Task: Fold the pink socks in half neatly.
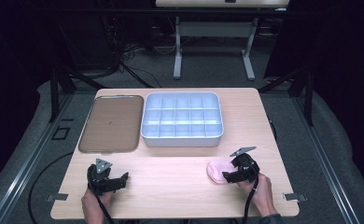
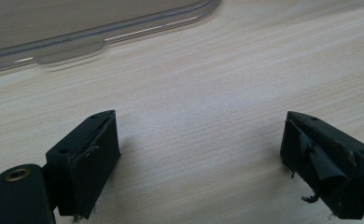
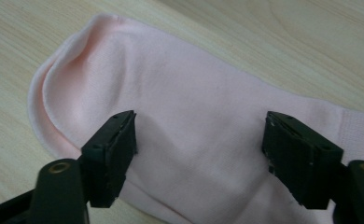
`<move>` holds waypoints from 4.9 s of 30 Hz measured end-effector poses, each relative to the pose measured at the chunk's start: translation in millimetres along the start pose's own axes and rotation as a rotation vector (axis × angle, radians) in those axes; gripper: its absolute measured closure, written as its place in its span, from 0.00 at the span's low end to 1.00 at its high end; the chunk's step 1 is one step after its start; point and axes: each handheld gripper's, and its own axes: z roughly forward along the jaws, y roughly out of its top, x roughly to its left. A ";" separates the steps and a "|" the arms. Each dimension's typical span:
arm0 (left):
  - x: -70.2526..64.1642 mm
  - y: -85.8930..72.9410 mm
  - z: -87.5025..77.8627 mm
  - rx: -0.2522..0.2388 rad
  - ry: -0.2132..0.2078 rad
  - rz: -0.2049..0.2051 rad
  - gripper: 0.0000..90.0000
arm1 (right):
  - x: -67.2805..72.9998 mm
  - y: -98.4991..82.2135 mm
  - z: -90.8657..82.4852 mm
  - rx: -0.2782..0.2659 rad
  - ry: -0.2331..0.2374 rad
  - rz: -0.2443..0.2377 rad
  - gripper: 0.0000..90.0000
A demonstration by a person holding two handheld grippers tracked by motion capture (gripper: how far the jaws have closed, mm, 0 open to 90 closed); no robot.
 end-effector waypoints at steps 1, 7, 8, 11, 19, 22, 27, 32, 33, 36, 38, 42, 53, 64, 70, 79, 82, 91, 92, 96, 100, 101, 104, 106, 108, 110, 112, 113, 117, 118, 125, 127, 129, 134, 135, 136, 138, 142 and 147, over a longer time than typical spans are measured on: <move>0.0 0.0 0.0 0.000 0.000 0.000 0.13 | 0.0 0.0 0.0 0.000 0.000 0.000 0.33; -0.1 -0.1 0.0 -0.001 0.001 -0.002 0.13 | 2.9 -3.9 -3.8 -0.026 -0.003 -0.007 0.60; -0.1 -0.1 0.0 0.000 0.001 -0.002 0.13 | 3.0 -4.4 -4.3 -0.027 -0.003 -0.006 0.66; -0.1 -0.1 0.0 -0.001 0.002 -0.002 0.13 | 2.1 -6.8 -5.2 -0.048 0.001 0.001 0.80; -0.1 0.0 0.0 -0.001 0.002 -0.002 0.13 | 1.5 -11.8 -5.9 -0.086 0.005 0.022 0.93; -0.1 -0.1 0.0 -0.001 0.002 -0.002 0.13 | 0.2 -12.3 -11.7 -0.110 0.027 0.047 0.93; -0.1 0.0 0.0 -0.001 0.002 -0.002 0.13 | 5.1 -8.6 -26.0 -0.151 0.050 0.049 0.93; -0.1 0.0 0.0 -0.001 0.002 -0.002 0.13 | 17.7 3.2 -48.9 -0.201 0.061 0.016 0.93; -0.1 0.0 0.0 -0.001 0.002 -0.002 0.13 | 19.9 4.9 -51.2 -0.213 0.061 0.012 0.93; -0.1 0.0 0.0 -0.001 0.002 -0.002 0.13 | 28.7 12.6 -61.4 -0.228 0.069 -0.023 0.93; -0.1 0.0 0.0 -0.001 0.002 -0.002 0.13 | 36.6 18.2 -67.0 -0.251 0.072 -0.036 0.92; -0.1 0.0 0.0 -0.001 0.002 -0.002 0.13 | 48.9 27.9 -75.4 -0.274 0.084 -0.065 0.92; -0.1 0.0 0.0 -0.001 0.002 -0.002 0.13 | 82.7 54.1 -73.3 -0.293 0.137 -0.121 0.92; 0.0 0.0 0.0 -0.001 0.002 -0.002 0.13 | 141.3 71.1 -17.5 -0.181 0.134 -0.243 0.91; -0.1 0.0 0.0 -0.001 0.002 -0.002 0.13 | 151.9 61.2 12.2 -0.117 0.184 -0.268 0.82; -0.1 0.0 0.0 0.000 0.002 -0.002 0.13 | 131.3 52.4 -3.9 -0.179 0.298 -0.209 0.50; -0.1 0.1 -0.1 0.000 0.002 -0.004 0.13 | 118.4 43.4 -14.7 -0.194 0.299 -0.176 0.51; -0.4 0.5 0.5 -0.003 0.004 -0.007 0.13 | 94.9 16.9 -20.7 -0.162 0.188 -0.113 0.60; -0.3 0.5 0.5 -0.003 0.003 -0.005 0.13 | 94.8 15.5 -18.2 -0.154 0.179 -0.110 0.61; 0.7 5.0 -2.9 0.049 -0.021 -0.024 0.12 | 96.0 15.0 -9.4 -0.148 0.149 -0.112 0.64; -1.4 8.7 -11.6 0.013 -0.055 -0.064 0.13 | 94.4 14.5 -0.4 -0.125 0.139 -0.106 0.65; -4.7 9.9 -15.1 -0.010 -0.072 -0.079 0.13 | 92.9 13.6 1.3 -0.117 0.131 -0.103 0.65; -27.3 17.8 -23.9 -0.043 -0.144 -0.064 0.16 | 87.1 7.6 0.3 -0.150 0.120 -0.049 0.65; -32.6 19.2 -24.4 -0.051 -0.156 -0.061 0.17 | 86.3 6.9 -0.2 -0.157 0.111 -0.044 0.64; -49.0 23.8 -24.4 -0.054 -0.191 -0.044 0.20 | 85.3 6.2 -1.6 -0.160 0.103 -0.045 0.65; -73.1 30.4 -22.8 -0.040 -0.231 0.003 0.24 | 85.9 3.3 -0.2 -0.156 0.102 -0.049 0.66; -80.4 32.1 -22.4 -0.035 -0.239 0.020 0.30 | 87.9 0.0 4.4 -0.152 0.093 -0.047 0.68; -91.5 34.1 -20.8 -0.025 -0.245 0.043 0.33 | 87.9 -1.1 5.1 -0.138 0.089 -0.059 0.69; -102.8 30.9 -13.9 0.000 -0.250 0.077 0.52 | 87.7 -3.3 5.2 -0.140 0.087 -0.062 0.71; -107.1 26.1 -10.1 0.017 -0.256 0.085 0.57 | 87.5 -4.6 6.0 -0.129 0.090 -0.045 0.72; -110.9 20.3 -2.7 0.033 -0.261 0.175 0.74 | 89.9 -7.0 6.6 -0.140 0.052 -0.061 0.74; -111.0 20.1 -1.9 0.033 -0.256 0.177 0.75 | 88.5 -6.8 6.0 -0.136 0.066 -0.058 0.73; -108.5 19.8 -0.2 0.037 -0.261 0.182 0.75 | 84.0 -6.8 -1.1 -0.181 0.100 -0.025 0.75; -105.8 16.8 2.0 0.012 -0.274 0.172 0.74 | 91.5 1.8 1.1 -0.178 0.114 -0.069 0.75; -105.7 17.4 2.3 0.012 -0.275 0.178 0.74 | 93.1 3.0 4.4 -0.156 0.095 -0.084 0.76; -105.6 17.9 2.4 0.013 -0.272 0.184 0.74 | 93.1 3.0 4.4 -0.156 0.095 -0.084 0.76; -102.9 19.2 3.9 0.013 -0.275 0.208 0.74 | 93.2 2.3 9.4 -0.131 0.082 -0.085 0.78; -98.3 19.4 6.8 -0.005 -0.291 0.217 0.73 | 93.3 0.0 9.2 -0.137 0.060 -0.081 0.79; -90.5 11.5 4.5 -0.071 -0.311 0.146 0.60 | 87.3 -1.9 10.1 -0.147 0.121 -0.024 0.73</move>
